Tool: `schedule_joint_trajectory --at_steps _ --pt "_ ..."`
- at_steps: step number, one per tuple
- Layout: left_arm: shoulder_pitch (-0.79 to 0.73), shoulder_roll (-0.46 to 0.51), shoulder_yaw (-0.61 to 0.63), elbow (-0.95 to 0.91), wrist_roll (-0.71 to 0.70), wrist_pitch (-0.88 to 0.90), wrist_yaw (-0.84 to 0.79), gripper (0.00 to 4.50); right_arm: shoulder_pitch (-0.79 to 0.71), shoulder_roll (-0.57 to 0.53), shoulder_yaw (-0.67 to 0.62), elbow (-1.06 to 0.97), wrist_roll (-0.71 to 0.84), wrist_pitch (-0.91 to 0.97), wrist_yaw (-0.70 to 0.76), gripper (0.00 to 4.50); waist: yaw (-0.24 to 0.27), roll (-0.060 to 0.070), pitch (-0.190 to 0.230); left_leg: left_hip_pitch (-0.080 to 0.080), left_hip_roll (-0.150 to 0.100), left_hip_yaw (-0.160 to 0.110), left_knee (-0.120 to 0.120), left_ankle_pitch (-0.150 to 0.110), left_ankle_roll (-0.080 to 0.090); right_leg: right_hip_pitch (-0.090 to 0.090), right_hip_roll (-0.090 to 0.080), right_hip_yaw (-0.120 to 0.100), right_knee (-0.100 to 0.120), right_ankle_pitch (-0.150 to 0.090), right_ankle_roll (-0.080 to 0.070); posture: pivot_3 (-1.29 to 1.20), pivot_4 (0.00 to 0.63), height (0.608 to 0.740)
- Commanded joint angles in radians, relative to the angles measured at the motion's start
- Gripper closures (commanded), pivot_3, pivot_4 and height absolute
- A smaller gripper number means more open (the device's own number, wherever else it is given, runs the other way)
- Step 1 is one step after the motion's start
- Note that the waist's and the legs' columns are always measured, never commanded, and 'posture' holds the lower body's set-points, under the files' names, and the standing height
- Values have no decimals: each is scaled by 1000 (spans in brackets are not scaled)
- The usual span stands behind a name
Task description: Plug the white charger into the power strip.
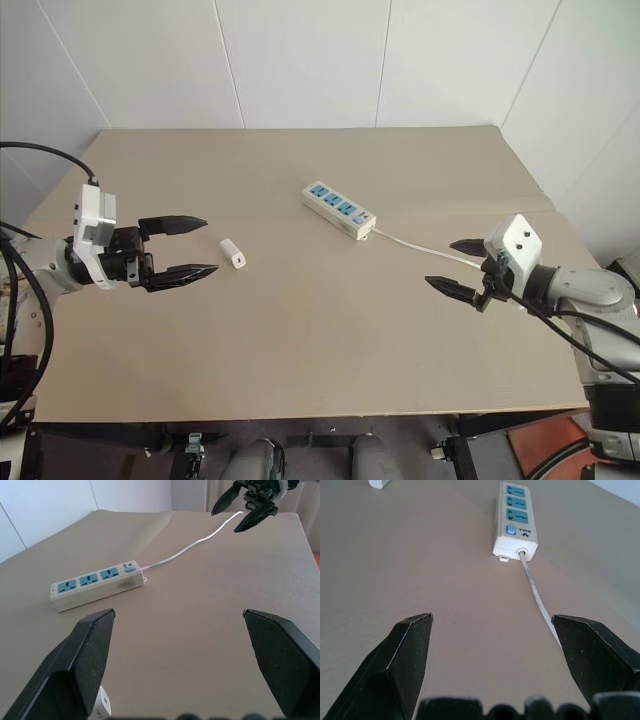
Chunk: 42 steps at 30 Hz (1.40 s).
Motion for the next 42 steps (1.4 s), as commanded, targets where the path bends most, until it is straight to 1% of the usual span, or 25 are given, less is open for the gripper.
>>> schedule_joint_trajectory --at_steps 1,9,12,14,16,19,21,24,27,30,34,36,39,40,42 --pt "3 15 12 -30 -13 4 9 15 -1 -21 -39 -36 3 -23 -6 0 0 0 0 0 0 0 0 0 0 0 0 0 0 0 0 0 150 740" --pt "28 16 8 -56 -4 6 32 15 -8 -22 -31 -16 -8 -45 -6 0 0 0 0 0 0 0 0 0 0 0 0 0 0 0 0 0 150 740" --pt "32 13 9 -64 -2 5 46 15 -47 5 -22 3 -2 -16 -45 0 -1 0 0 0 0 0 0 0 0 0 0 0 0 0 0 0 150 740" --pt "34 9 8 -67 -1 6 58 15 -91 44 2 39 -6 -8 -75 0 -6 0 0 0 0 0 0 0 0 0 0 0 0 0 0 0 150 740" --pt "33 3 -15 -74 19 -4 72 15 -173 122 58 135 -48 -31 -124 0 -11 -1 0 2 0 0 -1 0 0 0 0 1 0 0 0 0 150 740" --pt "16 -16 -37 -86 16 2 88 15 -280 210 134 308 -143 -121 -164 0 -12 -1 0 4 0 1 -2 0 0 2 1 2 0 0 0 0 150 740" --pt "-10 -26 -69 -89 29 -3 89 15 -398 288 169 514 -192 -185 -206 0 -13 -1 0 3 0 1 -3 0 0 1 1 2 0 0 0 0 150 740" --pt "-50 -48 -103 -97 33 -6 91 15 -559 366 195 814 -257 -276 -272 0 -15 -1 1 2 0 2 -3 0 0 0 0 2 -1 0 0 0 150 740" --pt "-66 -71 -118 -119 17 -5 88 15 -670 404 195 1026 -296 -348 -329 0 -11 -1 1 1 0 1 -5 0 0 0 0 1 -3 0 -1 0 150 740" --pt "-52 -65 -159 -149 55 10 100 15 -761 428 189 1177 -327 -367 -386 0 -10 -1 1 -1 0 1 -6 0 0 0 -1 1 -6 0 -1 0 150 740" --pt "-9 -62 -178 -168 81 2 114 15 -809 438 215 1269 -384 -348 -396 0 -13 -1 1 -2 0 1 -7 0 0 -1 -2 1 -6 1 -1 0 150 740" --pt "0 -60 -187 -173 94 -3 121 15 -833 447 185 1295 -369 -280 -383 0 -14 -1 1 -2 0 1 -7 0 0 -1 -2 1 -6 1 -1 0 150 740" --pt "3 -60 -192 -177 102 -6 124 0 -859 446 159 1314 -357 -185 -312 597 -17 -1 1 -1 0 1 -7 0 0 -1 -2 1 -9 0 -1 0 150 740" --pt "2 -60 -192 -177 102 -6 124 0 -865 444 165 1316 -368 -170 -296 899 -18 -1 1 -1 0 1 -7 0 0 -1 -1 1 -9 0 -1 0 150 740" --pt "3 -61 -192 -175 106 -8 122 0 -874 444 175 1315 -393 -159 -283 1651 -19 -1 1 -1 0 1 -7 0 0 -1 -1 1 -8 0 -1 0 150 740"
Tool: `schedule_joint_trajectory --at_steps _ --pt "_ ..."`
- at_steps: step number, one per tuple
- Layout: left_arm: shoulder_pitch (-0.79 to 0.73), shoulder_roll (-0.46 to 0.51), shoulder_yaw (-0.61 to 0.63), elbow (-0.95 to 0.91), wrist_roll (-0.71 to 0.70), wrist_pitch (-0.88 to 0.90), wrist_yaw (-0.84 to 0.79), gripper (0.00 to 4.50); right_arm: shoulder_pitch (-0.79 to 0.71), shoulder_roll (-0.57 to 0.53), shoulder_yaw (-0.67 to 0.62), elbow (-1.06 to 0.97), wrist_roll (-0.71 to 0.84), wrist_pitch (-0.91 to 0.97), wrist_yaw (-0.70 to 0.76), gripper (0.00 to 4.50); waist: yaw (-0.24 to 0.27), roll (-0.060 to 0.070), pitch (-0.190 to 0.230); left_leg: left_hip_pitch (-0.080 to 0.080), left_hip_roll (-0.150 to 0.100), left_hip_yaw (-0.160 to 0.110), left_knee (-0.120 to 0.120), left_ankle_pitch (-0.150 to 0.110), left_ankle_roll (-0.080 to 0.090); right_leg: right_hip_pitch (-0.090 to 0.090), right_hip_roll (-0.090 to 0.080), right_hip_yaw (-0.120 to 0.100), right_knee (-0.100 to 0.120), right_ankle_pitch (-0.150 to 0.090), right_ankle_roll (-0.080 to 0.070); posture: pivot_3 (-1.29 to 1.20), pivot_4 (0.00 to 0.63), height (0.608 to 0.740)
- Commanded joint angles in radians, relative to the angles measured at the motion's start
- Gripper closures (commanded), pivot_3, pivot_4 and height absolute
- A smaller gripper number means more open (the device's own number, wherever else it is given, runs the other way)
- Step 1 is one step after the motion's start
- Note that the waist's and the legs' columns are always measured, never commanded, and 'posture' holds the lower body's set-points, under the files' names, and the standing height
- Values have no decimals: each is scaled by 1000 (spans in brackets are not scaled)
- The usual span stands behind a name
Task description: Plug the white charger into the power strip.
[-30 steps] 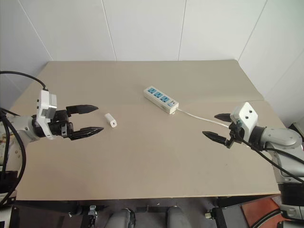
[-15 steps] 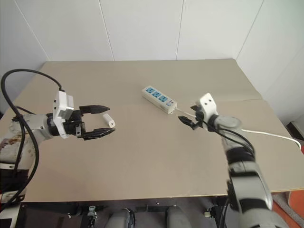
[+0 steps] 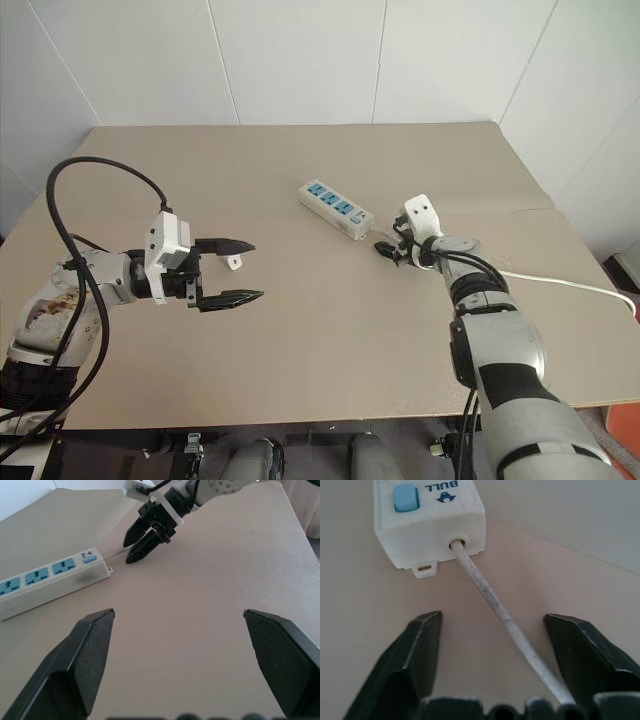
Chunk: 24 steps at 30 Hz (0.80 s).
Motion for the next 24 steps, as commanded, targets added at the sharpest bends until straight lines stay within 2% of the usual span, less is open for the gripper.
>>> schedule_joint_trajectory --at_steps 1,8,11,15,18,20,22,24 --pt "-3 12 2 -32 11 -18 4 0 -33 -8 15 -8 -38 21 33 1965 -2 0 0 0 0 0 0 0 0 0 0 0 0 0 0 0 150 740" --pt "0 8 -19 -16 53 -51 2 0 -26 -1 45 -20 -98 -30 42 4382 -9 0 0 0 0 0 0 0 0 0 0 0 0 0 0 0 150 740" --pt "-6 -2 -24 -10 56 -59 -2 0 -21 -5 37 -33 -96 -45 67 4482 -9 0 0 0 0 0 0 0 0 0 0 0 0 0 0 0 150 740" --pt "-40 -3 -21 19 57 -70 -9 0 61 -32 38 -165 -56 -88 254 4482 -8 0 0 0 0 0 0 0 0 0 0 0 0 0 0 0 150 740" --pt "-48 -3 -5 41 41 -67 -15 0 207 -79 40 -415 -26 -33 328 4482 -5 0 0 -1 0 -1 0 0 0 0 0 -1 0 0 0 0 150 740" --pt "-45 -3 -5 48 41 -66 -17 0 389 -129 13 -719 34 94 364 4482 6 0 0 -2 0 -1 0 0 0 0 0 -1 1 0 0 0 150 740" --pt "-44 -3 -17 47 39 -65 -30 0 551 -169 -8 -979 60 199 337 4482 23 0 0 -3 0 -3 0 -1 1 0 0 -3 2 0 0 0 150 740" --pt "-47 -5 -28 50 41 -74 -48 0 656 -190 -29 -1153 85 278 302 4482 27 0 0 -4 0 -4 0 -1 1 0 0 -3 2 0 0 0 150 740"
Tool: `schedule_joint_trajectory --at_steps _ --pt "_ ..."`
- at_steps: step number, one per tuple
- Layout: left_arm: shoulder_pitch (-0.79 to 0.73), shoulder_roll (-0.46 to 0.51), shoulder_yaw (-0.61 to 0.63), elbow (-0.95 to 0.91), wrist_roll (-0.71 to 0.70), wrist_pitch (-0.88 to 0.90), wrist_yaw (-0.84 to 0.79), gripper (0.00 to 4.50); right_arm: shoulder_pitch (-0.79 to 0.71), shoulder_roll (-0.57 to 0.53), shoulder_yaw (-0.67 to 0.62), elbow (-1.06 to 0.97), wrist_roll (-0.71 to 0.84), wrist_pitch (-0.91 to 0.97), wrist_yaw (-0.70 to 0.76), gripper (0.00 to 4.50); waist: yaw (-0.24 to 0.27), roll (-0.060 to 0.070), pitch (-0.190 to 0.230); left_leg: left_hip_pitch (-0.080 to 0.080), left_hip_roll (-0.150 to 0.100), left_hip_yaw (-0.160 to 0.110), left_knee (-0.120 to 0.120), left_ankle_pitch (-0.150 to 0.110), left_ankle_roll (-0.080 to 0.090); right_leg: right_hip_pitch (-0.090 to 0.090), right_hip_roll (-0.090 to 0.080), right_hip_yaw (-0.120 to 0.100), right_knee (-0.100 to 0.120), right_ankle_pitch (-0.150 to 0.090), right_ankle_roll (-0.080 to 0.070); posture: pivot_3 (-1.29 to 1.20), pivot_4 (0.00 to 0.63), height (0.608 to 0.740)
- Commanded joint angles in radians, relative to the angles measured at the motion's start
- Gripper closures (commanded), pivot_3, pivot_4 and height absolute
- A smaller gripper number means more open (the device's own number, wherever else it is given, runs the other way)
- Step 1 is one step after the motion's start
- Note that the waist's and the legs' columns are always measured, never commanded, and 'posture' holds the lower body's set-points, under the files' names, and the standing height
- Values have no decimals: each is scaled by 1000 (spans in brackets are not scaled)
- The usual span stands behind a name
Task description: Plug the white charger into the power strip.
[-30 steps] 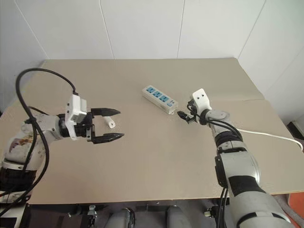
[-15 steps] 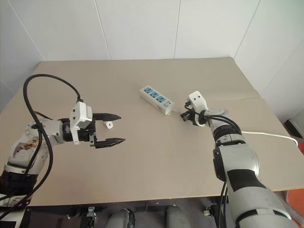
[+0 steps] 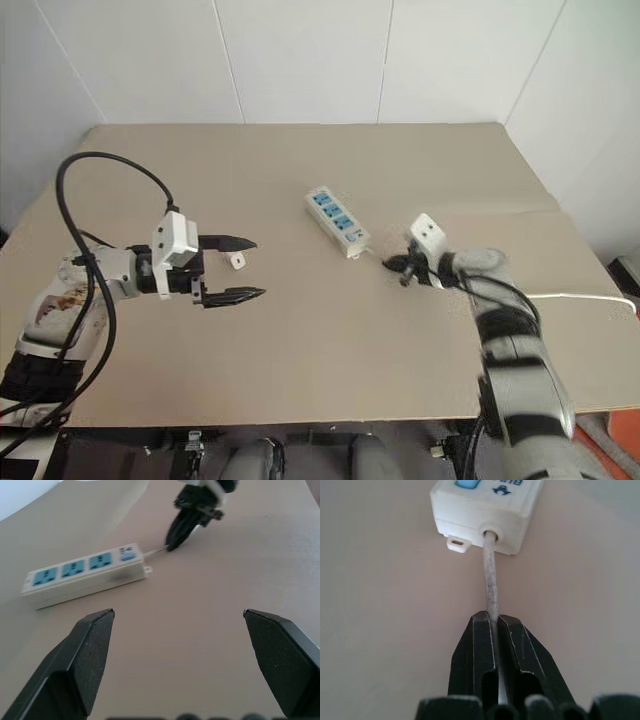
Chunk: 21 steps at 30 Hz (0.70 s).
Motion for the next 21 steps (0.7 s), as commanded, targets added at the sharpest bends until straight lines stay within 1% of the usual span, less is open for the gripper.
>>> schedule_joint_trajectory --at_steps 1,2,3,8,9,10,11,13,14,15,19,21 --pt "-21 -1 -1 -12 -12 -22 -28 0 122 -39 -36 -300 54 158 -39 4173 2 0 0 0 0 0 1 0 0 0 0 0 -1 0 0 0 150 740" --pt "-30 -5 -4 -3 -8 -24 -29 0 161 -47 -51 -373 79 212 -47 3821 1 0 0 1 -1 1 1 0 0 1 0 1 -3 0 0 0 150 740" --pt "-36 -8 -6 4 -6 -25 -30 0 186 -53 -61 -424 97 254 -55 3642 0 0 0 2 -1 1 1 0 0 1 0 1 -3 0 0 0 150 740" --pt "-58 -17 -10 40 -5 -55 -60 0 317 -58 -135 -664 217 403 -98 1883 -7 0 0 4 0 1 1 0 0 2 1 1 0 0 0 0 150 740" --pt "-60 -20 -11 46 -4 -61 -63 0 345 -51 -147 -703 239 408 -107 1508 -7 0 0 4 0 1 1 0 0 2 1 1 0 0 0 0 150 740" --pt "-63 -24 -12 52 -1 -66 -62 0 370 -40 -156 -731 253 398 -122 1245 -7 0 0 4 0 1 1 0 0 2 2 1 0 0 0 0 150 740" --pt "-66 -27 -13 57 2 -69 -61 0 386 -21 -164 -749 262 380 -146 834 -7 0 0 4 0 1 1 0 0 1 2 1 0 0 0 0 150 740" --pt "-69 -33 -15 65 4 -72 -61 0 414 30 -173 -777 276 320 -195 173 -7 0 0 3 0 1 1 0 0 2 2 1 -1 0 1 0 150 740" --pt "-69 -37 -15 69 7 -80 -60 0 420 60 -172 -785 277 298 -224 33 -7 0 0 3 0 1 1 0 0 2 2 1 -1 0 1 0 150 740" --pt "-68 -41 -15 71 12 -85 -57 0 423 91 -167 -788 274 279 -257 33 -7 0 0 3 0 1 1 0 0 1 2 1 0 0 1 0 150 740" --pt "-70 -48 -18 83 24 -93 -50 0 378 272 -129 -729 182 150 -499 33 -10 0 0 4 0 1 1 0 0 1 2 1 1 0 1 0 150 740" --pt "-70 -53 -21 79 24 -93 -49 0 358 332 -96 -697 137 104 -576 33 -9 0 0 4 0 1 1 0 0 1 2 2 1 0 0 0 150 740"
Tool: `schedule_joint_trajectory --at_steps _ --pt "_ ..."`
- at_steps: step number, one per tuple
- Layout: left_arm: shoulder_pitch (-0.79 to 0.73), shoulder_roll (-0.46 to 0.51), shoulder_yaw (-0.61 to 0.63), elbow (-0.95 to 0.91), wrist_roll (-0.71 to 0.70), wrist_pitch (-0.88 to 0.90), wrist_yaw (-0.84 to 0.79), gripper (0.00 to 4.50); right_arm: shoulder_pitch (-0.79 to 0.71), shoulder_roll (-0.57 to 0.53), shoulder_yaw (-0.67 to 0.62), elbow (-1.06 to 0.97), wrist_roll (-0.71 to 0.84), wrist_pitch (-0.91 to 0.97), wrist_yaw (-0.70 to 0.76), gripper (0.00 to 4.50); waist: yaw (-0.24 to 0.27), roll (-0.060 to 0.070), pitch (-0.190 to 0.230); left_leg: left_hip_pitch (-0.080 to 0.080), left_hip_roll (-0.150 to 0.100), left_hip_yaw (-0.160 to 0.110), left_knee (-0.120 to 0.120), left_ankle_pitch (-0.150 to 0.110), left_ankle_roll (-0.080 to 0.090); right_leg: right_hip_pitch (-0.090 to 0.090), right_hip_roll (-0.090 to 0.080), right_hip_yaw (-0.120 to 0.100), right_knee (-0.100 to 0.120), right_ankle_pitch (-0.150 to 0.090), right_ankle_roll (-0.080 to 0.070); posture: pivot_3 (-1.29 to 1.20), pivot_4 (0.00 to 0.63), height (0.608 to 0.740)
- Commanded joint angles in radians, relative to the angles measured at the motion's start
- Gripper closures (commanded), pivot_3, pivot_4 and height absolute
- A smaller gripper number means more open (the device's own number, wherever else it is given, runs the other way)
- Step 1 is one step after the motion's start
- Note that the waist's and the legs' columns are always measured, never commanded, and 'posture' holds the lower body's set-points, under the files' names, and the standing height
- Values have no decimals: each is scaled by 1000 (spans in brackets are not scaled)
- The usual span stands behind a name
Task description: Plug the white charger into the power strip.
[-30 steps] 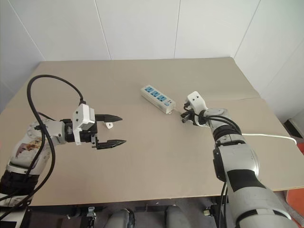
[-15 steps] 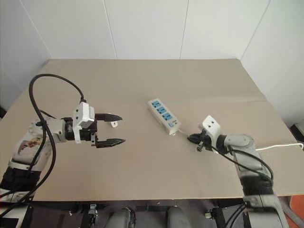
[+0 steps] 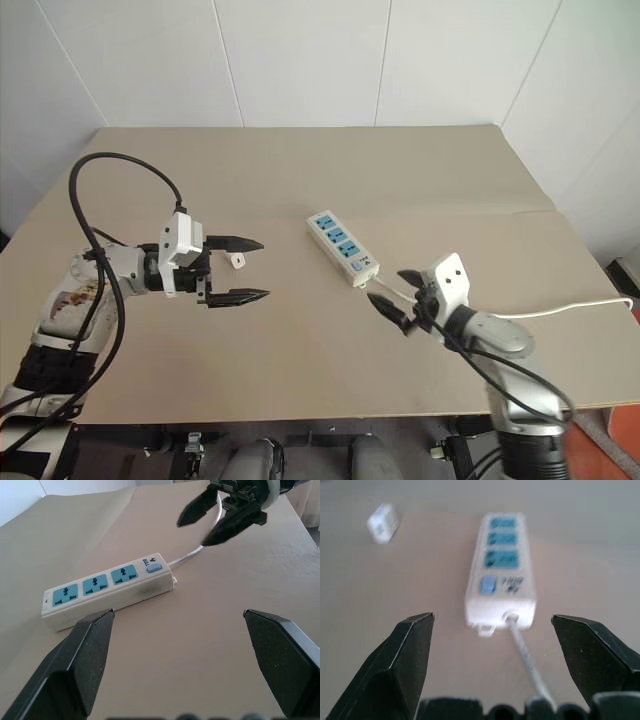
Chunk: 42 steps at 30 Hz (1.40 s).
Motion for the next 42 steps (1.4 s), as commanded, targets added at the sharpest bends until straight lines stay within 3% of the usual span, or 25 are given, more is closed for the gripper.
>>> schedule_joint_trajectory --at_steps 1,5,17,28,42 --pt "-16 -4 2 -18 -2 -13 2 0 -37 63 44 36 -78 -123 -138 33 1 0 0 0 0 0 0 0 0 0 0 0 0 0 0 0 150 740" --pt "-6 -9 -1 -33 3 -18 8 0 -78 126 65 141 -91 -211 -203 33 4 0 0 -2 0 0 0 0 0 -1 0 0 -2 0 0 0 150 740" --pt "32 10 -2 -51 22 -23 8 0 -156 79 102 412 -96 -363 -129 33 0 0 0 -1 0 0 0 0 0 0 -1 0 -1 0 0 0 150 740" --pt "55 17 14 -84 2 -7 21 0 -184 87 104 456 5 -326 -22 33 1 0 0 -1 0 0 0 0 0 0 -1 0 -1 0 0 0 150 740" --pt "50 16 6 -71 14 -22 32 0 -185 104 140 574 -76 -430 -74 33 -3 0 0 1 0 0 0 0 0 0 0 0 0 0 0 0 150 740"
